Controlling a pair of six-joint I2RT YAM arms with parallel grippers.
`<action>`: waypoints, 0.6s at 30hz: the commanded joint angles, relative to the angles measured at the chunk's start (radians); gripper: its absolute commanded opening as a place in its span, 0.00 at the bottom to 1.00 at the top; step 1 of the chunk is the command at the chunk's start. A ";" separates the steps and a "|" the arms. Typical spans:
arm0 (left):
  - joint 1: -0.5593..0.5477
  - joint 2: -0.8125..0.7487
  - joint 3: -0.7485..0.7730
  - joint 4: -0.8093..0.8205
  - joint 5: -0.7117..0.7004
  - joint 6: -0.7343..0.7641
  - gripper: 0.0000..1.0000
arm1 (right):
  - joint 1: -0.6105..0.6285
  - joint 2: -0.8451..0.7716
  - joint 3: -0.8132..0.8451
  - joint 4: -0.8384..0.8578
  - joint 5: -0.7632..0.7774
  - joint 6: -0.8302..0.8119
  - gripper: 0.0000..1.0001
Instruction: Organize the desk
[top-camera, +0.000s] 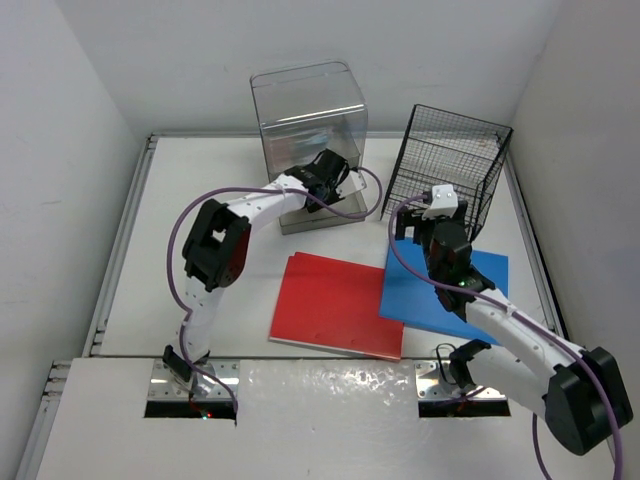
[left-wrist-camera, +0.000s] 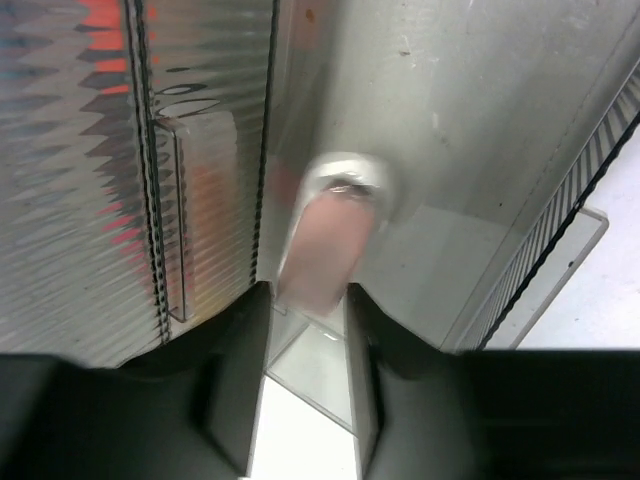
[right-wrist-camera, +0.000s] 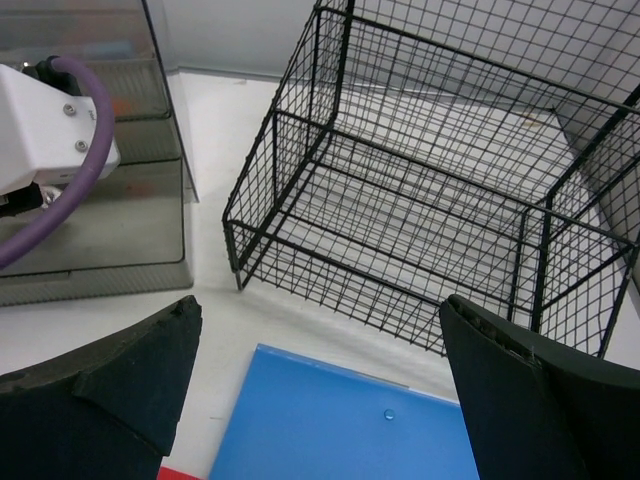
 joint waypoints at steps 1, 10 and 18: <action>-0.012 -0.031 -0.008 0.050 -0.024 0.001 0.36 | -0.002 0.012 0.026 0.020 -0.037 -0.003 0.99; -0.013 -0.092 0.003 0.021 -0.010 -0.035 0.58 | -0.002 0.020 0.060 -0.015 -0.097 -0.009 0.99; -0.012 -0.310 0.089 -0.146 0.066 -0.124 0.58 | -0.002 0.093 0.096 0.004 -0.324 -0.029 0.76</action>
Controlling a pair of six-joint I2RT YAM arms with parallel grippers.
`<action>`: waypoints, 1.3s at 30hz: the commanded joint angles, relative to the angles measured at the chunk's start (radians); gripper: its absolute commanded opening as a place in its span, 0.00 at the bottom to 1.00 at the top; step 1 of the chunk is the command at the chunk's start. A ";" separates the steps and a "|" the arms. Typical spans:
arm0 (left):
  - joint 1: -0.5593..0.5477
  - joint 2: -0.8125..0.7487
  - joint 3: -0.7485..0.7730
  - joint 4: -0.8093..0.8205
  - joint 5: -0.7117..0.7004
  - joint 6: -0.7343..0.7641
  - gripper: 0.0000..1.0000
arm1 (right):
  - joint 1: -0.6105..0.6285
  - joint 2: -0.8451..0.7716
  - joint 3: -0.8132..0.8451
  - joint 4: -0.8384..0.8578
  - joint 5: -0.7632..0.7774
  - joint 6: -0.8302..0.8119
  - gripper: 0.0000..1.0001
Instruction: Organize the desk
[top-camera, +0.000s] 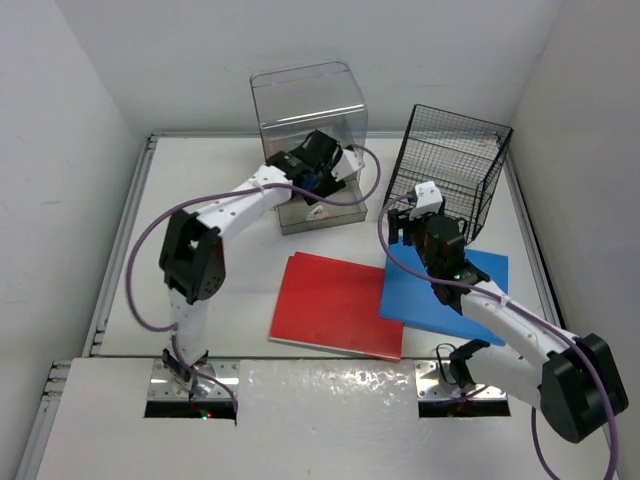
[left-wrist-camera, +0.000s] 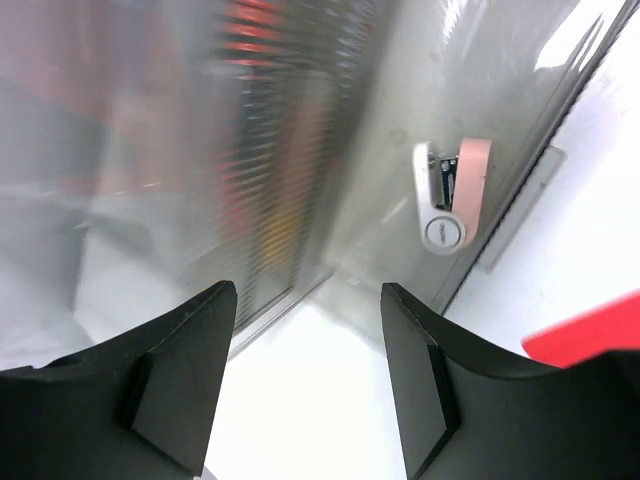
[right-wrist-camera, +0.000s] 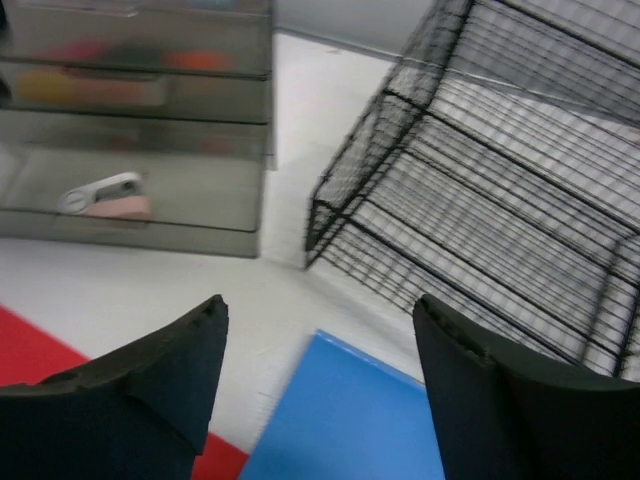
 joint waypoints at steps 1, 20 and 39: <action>-0.009 -0.189 0.084 -0.058 0.053 -0.070 0.58 | -0.002 0.044 0.066 0.033 -0.158 -0.013 0.71; 0.349 -0.520 -0.019 -0.219 0.203 -0.147 0.57 | 0.204 0.783 0.457 0.009 -0.351 -0.024 0.00; 0.480 -0.549 -0.156 -0.115 0.168 -0.147 0.57 | 0.162 1.061 0.761 0.069 -0.173 -0.036 0.00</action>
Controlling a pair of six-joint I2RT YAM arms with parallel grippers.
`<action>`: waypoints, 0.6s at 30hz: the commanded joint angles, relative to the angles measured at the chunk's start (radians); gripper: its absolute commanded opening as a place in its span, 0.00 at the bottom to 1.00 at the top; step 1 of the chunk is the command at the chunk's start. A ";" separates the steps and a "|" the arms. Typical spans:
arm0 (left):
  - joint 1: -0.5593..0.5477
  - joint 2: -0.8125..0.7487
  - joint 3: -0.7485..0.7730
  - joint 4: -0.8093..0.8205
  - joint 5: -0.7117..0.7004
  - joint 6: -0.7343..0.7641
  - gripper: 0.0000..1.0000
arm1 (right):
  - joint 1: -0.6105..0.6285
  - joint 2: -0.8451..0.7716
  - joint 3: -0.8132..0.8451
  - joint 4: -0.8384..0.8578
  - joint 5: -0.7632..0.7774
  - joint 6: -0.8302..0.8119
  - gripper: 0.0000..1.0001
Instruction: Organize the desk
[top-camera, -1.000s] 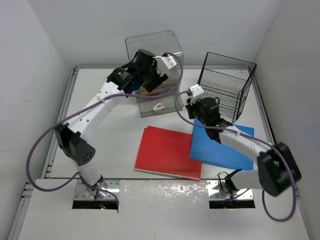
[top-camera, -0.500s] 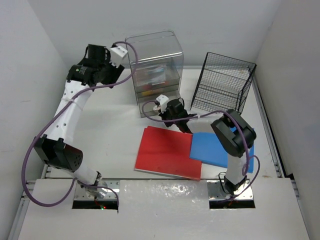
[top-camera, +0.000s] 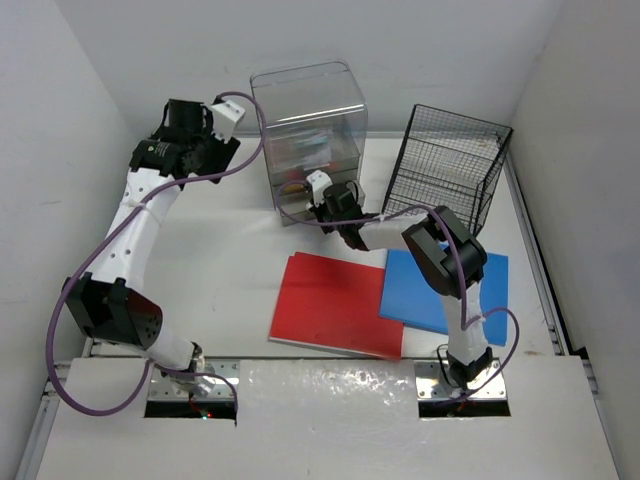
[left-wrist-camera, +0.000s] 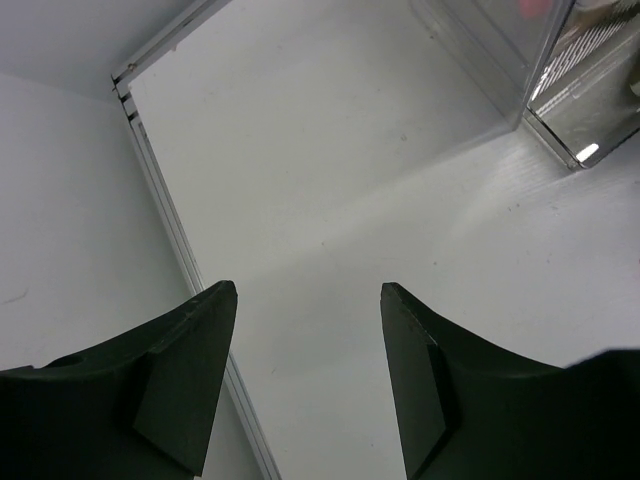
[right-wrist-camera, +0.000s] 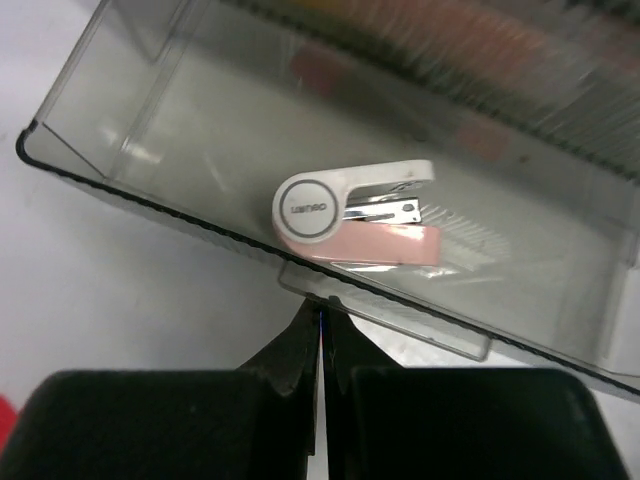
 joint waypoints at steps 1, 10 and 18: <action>0.006 -0.020 -0.008 0.058 0.003 -0.006 0.57 | -0.032 0.026 0.078 0.094 0.035 0.002 0.00; 0.006 -0.013 -0.041 0.072 0.024 -0.008 0.57 | -0.059 0.117 0.127 0.269 -0.041 0.155 0.00; 0.006 0.004 -0.089 0.087 0.064 0.001 0.57 | -0.061 0.155 0.127 0.424 -0.012 0.229 0.00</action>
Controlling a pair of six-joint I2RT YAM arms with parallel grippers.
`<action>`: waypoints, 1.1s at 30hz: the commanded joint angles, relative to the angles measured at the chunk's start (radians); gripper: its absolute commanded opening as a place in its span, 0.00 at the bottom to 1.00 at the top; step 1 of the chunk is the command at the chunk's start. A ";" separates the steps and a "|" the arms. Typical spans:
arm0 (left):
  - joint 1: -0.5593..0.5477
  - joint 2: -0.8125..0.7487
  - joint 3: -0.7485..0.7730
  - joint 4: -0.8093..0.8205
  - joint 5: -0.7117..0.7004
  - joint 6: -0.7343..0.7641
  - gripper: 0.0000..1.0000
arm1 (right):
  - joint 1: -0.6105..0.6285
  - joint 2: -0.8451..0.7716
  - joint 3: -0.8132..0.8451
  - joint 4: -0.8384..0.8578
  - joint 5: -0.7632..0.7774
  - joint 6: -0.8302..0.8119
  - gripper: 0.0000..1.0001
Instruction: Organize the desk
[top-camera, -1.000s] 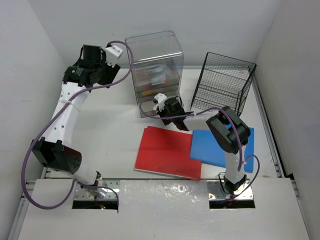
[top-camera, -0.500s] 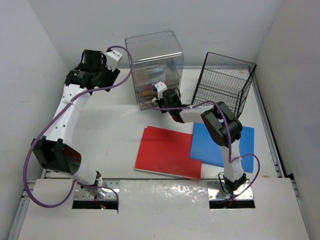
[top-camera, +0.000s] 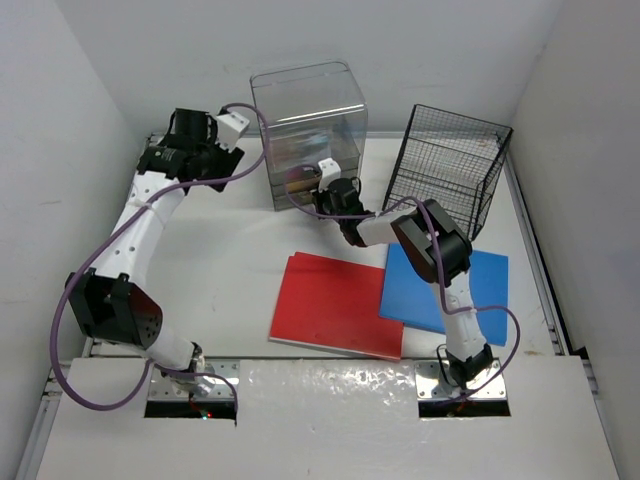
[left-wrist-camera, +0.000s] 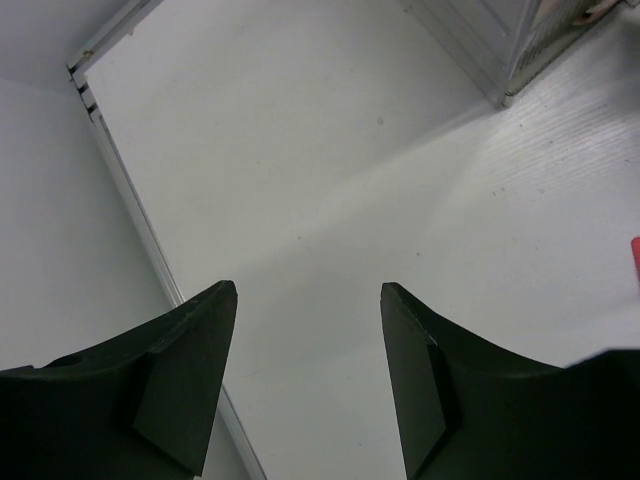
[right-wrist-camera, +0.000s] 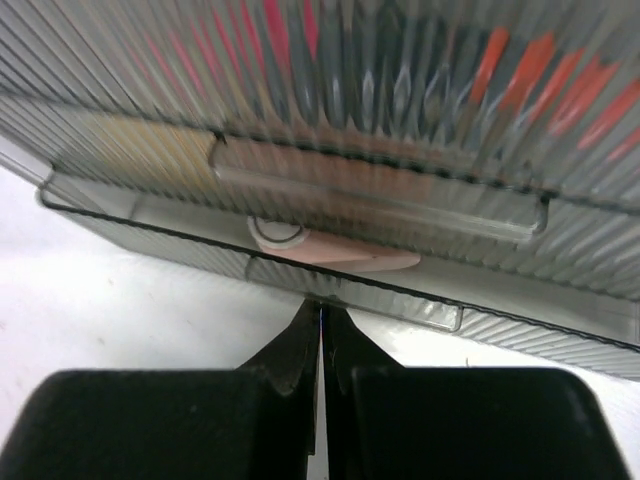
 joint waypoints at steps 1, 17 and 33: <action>0.006 0.007 -0.016 0.046 0.042 0.002 0.57 | 0.003 0.007 0.034 0.169 0.020 0.061 0.00; -0.227 -0.004 -0.224 -0.087 0.194 0.149 0.57 | 0.003 -0.014 -0.013 0.217 0.010 0.043 0.03; -0.401 0.025 -0.346 -0.022 0.199 0.151 0.59 | -0.121 -0.730 -0.257 -0.846 -0.107 0.125 0.74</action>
